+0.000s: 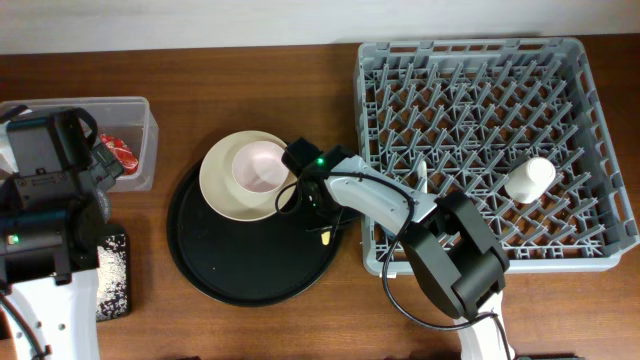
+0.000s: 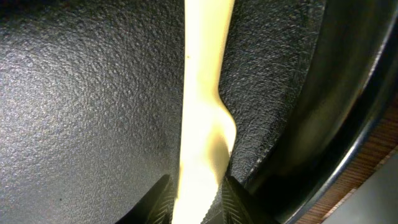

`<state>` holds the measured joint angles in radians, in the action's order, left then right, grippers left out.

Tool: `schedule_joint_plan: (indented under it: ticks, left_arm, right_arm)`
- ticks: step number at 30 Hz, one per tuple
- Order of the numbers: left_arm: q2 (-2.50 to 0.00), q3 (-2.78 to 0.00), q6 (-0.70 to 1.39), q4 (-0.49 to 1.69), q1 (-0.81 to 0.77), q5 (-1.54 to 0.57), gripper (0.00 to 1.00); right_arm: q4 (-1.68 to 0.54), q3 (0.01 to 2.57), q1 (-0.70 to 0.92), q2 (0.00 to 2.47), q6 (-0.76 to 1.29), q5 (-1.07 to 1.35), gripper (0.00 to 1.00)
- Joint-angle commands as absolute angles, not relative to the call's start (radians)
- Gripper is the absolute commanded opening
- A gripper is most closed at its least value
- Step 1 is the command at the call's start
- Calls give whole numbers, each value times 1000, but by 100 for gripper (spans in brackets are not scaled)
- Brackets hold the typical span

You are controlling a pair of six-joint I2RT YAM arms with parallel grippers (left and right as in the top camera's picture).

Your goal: Sort waste into correct bins and load items into the dishwasher rack

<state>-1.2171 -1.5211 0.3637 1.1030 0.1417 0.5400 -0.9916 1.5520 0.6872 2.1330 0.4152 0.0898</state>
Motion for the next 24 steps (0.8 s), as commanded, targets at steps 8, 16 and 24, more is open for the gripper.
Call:
schedule_joint_plan:
  ticks: [8,16,24]
  left_arm:
    - [-1211,-1530,377,1102,145,554,99]
    - [-1211,-1530,377,1102,145,554,99]
    - [-1211,-1530,377,1102,145,554,100]
  right_arm:
    - [-955,1502,680,2141,442,48,37]
    - [-1055,1572,641,2114,374,79,37]
    - [-967,1489,644,2118,376,79,29]
